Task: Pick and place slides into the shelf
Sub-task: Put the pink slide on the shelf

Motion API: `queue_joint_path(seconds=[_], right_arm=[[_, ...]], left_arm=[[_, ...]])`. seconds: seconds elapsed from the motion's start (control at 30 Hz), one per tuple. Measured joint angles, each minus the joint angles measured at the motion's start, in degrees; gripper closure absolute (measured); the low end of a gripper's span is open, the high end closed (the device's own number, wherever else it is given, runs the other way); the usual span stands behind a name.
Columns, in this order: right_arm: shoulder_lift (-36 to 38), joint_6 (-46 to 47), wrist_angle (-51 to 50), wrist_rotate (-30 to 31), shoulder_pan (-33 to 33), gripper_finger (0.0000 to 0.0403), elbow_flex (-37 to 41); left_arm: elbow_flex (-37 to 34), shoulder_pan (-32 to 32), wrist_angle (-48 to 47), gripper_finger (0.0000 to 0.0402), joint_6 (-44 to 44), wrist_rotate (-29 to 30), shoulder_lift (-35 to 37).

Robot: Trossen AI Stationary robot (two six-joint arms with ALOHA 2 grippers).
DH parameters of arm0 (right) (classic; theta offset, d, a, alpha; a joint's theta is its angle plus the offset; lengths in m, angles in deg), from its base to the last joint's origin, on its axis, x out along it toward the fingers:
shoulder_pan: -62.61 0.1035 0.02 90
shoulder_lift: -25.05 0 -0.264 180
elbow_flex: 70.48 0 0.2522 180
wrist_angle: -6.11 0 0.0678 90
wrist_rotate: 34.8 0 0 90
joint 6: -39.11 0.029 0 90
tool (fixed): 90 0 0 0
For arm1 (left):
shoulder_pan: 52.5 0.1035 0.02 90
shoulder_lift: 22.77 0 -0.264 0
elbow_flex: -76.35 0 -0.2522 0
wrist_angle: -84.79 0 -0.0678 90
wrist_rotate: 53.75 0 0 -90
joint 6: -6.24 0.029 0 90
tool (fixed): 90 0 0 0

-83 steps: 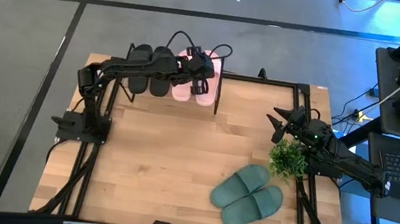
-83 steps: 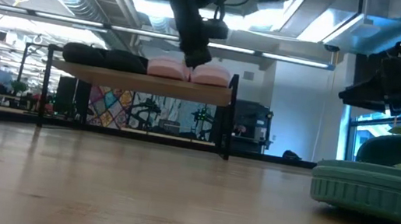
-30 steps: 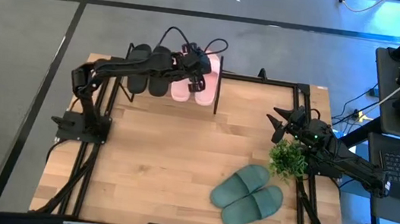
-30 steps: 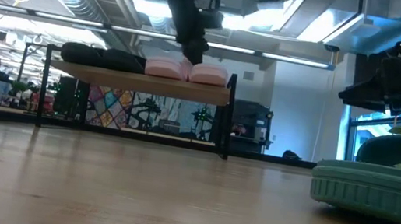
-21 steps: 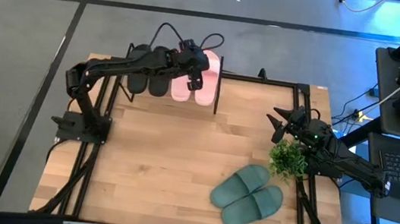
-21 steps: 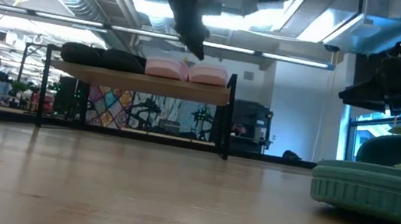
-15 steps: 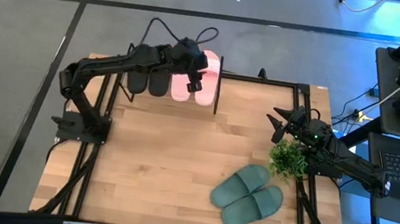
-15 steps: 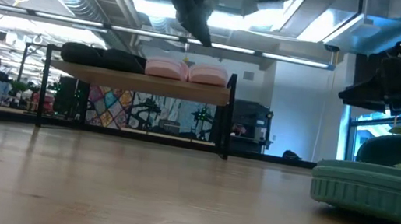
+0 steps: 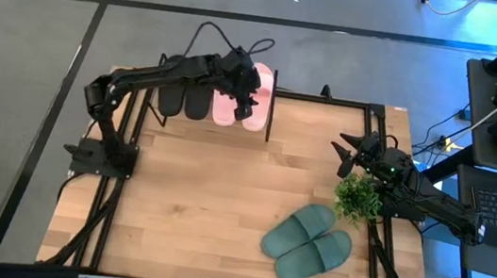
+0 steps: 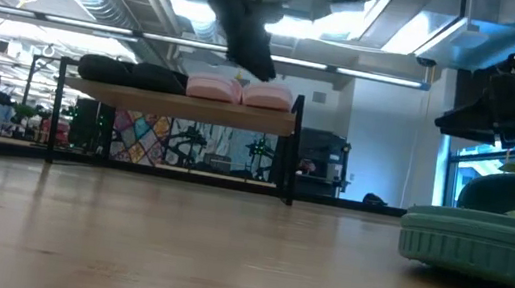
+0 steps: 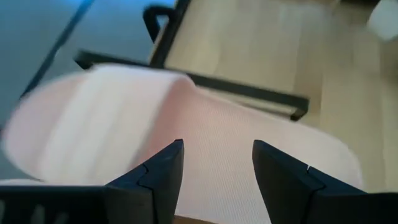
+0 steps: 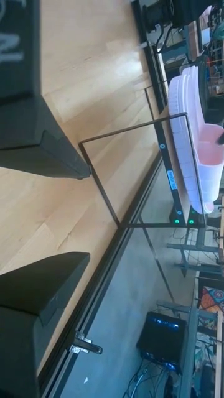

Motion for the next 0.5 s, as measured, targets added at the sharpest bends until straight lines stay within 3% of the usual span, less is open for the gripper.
queue_joint_path(seconds=[0.2, 0.5], right_arm=[[0.00, 0.00, 0.01, 0.01, -0.02, 0.0197, 0.00], [-0.01, 0.00, 0.00, 0.01, -0.01, 0.0197, 0.00]], left_arm=[[0.02, 0.00, -0.37, 0.0217, -0.10, 3.10, -4.77], [0.27, -0.07, -1.46, 0.0217, -0.13, 3.92, -6.17]])
